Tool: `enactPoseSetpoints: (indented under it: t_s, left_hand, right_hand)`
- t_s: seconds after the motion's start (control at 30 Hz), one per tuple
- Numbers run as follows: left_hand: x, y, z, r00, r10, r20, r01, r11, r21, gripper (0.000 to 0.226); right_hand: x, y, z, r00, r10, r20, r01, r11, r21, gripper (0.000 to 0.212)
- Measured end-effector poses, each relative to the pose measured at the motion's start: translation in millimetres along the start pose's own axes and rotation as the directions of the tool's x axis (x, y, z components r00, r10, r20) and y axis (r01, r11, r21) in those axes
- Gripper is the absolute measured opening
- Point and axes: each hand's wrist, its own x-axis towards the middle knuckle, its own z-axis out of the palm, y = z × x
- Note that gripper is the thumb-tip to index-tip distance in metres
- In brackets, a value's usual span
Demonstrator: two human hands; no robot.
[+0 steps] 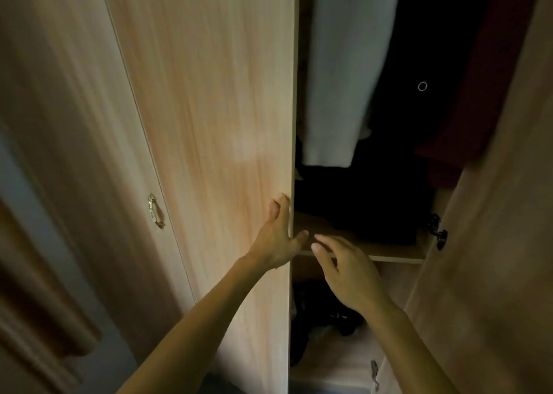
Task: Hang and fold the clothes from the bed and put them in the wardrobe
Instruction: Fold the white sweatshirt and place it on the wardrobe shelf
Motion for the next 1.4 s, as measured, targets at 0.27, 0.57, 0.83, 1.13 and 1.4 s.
enactPoseSetpoints:
  t_s: [0.27, 0.57, 0.83, 1.13, 1.4]
  left_hand:
    - [62, -18, 15, 0.999, 0.043, 0.015, -0.041, 0.996, -0.074, 0.088]
    - [102, -38, 10, 0.989, 0.145, -0.016, -0.146, 0.986, -0.080, 0.066]
    - [100, -44, 8, 0.986, 0.155, 0.069, -0.151, 0.987, -0.060, 0.062]
    - [0, 16, 54, 0.928, 0.371, 0.037, -0.370, 0.928, -0.043, 0.059]
    - [-84, 130, 108, 0.904, 0.421, 0.073, -0.368, 0.854, -0.368, 0.045]
  right_hand:
    - [47, 5, 12, 0.999, 0.024, -0.037, -0.027, 0.997, -0.068, 0.045]
    - [83, 6, 23, 0.993, 0.094, -0.072, -0.104, 0.983, -0.154, 0.047]
    - [57, 12, 16, 0.977, 0.169, -0.127, -0.184, 0.976, -0.113, 0.047]
    - [-36, 21, -24, 0.930, 0.322, -0.179, -0.349, 0.926, -0.147, 0.042]
    - [-161, 50, -93, 0.884, 0.297, -0.361, -0.370, 0.916, -0.152, 0.034]
